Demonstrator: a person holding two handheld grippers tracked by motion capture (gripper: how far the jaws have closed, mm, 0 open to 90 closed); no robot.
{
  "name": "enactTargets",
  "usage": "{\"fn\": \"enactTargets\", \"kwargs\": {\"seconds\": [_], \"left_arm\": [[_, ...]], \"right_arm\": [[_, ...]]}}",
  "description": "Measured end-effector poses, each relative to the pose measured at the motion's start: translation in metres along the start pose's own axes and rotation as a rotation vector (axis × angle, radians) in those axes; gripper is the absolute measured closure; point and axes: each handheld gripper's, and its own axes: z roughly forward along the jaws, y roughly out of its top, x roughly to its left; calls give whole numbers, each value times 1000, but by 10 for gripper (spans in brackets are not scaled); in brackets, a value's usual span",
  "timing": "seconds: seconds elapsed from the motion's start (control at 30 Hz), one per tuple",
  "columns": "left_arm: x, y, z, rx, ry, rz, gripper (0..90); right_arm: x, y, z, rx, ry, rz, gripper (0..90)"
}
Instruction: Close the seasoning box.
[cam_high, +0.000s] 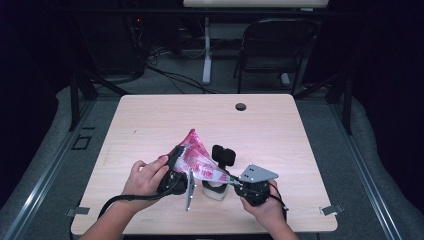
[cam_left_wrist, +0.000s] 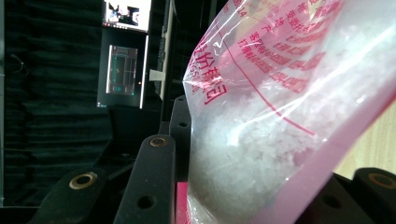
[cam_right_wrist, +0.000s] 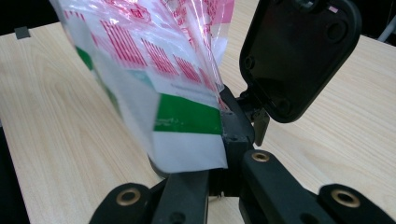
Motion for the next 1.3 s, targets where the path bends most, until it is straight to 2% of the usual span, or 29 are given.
{"fn": "enactTargets", "kwargs": {"seconds": [0.13, 0.57, 1.0, 1.3], "left_arm": [[-1, -2, 1, -2, -3, -21, 723], [-10, -10, 2, 6, -52, -123, 725], [-20, -16, 5, 14, -125, -254, 726], [-23, -21, 5, 3, -140, -312, 726]], "right_arm": [[1, 0, 0, -5, -4, 3, 900], [4, 2, 2, -17, -9, 4, 900], [2, 4, 4, -29, 10, 38, 900], [4, 7, 3, -50, 4, 38, 900]]}}
